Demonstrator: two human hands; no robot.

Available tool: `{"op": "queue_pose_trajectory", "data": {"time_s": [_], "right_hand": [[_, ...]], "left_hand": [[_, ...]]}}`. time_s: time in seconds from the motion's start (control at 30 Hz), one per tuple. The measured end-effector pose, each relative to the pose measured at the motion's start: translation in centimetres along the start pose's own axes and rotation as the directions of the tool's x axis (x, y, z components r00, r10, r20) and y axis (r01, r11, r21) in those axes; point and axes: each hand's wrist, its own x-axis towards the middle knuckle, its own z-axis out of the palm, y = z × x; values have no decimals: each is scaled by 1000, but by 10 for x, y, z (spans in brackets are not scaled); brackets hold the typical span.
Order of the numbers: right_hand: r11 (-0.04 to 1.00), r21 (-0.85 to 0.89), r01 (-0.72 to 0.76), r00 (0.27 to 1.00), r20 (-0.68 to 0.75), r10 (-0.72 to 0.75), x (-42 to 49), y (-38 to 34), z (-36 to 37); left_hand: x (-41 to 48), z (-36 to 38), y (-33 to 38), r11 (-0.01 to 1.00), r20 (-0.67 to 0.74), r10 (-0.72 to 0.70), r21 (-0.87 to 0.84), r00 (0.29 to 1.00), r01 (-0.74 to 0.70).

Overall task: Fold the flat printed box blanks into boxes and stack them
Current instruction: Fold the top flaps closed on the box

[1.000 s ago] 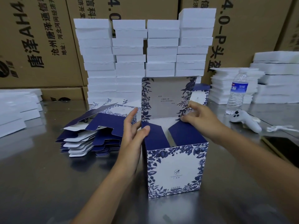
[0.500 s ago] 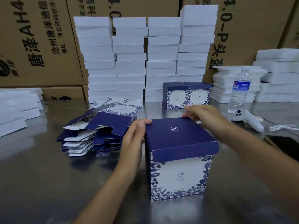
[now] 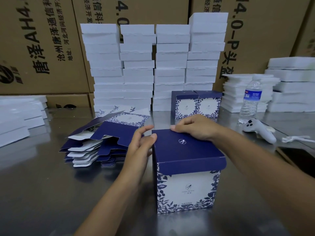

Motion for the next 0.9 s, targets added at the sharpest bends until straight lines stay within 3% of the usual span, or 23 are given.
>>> {"op": "queue_pose_trajectory", "data": {"time_s": [0.1, 0.3, 0.4, 0.73, 0.9], "right_hand": [[1000, 23, -4, 1000, -13, 4, -1, -1, 0], [997, 81, -13, 1000, -23, 15, -4, -2, 2], [992, 121, -28, 999, -29, 31, -6, -2, 3], [988, 142, -57, 998, -30, 62, -8, -2, 2], [964, 257, -68, 992, -86, 93, -12, 9, -4]], "left_hand": [[4, 3, 6, 996, -29, -74, 47, 997, 75], [28, 8, 31, 918, 24, -259, 316, 966, 238], [38, 13, 36, 889, 42, -340, 340, 940, 307], [43, 11, 35, 896, 47, -342, 317, 938, 311], [40, 13, 36, 896, 44, -325, 333, 945, 293]]}}
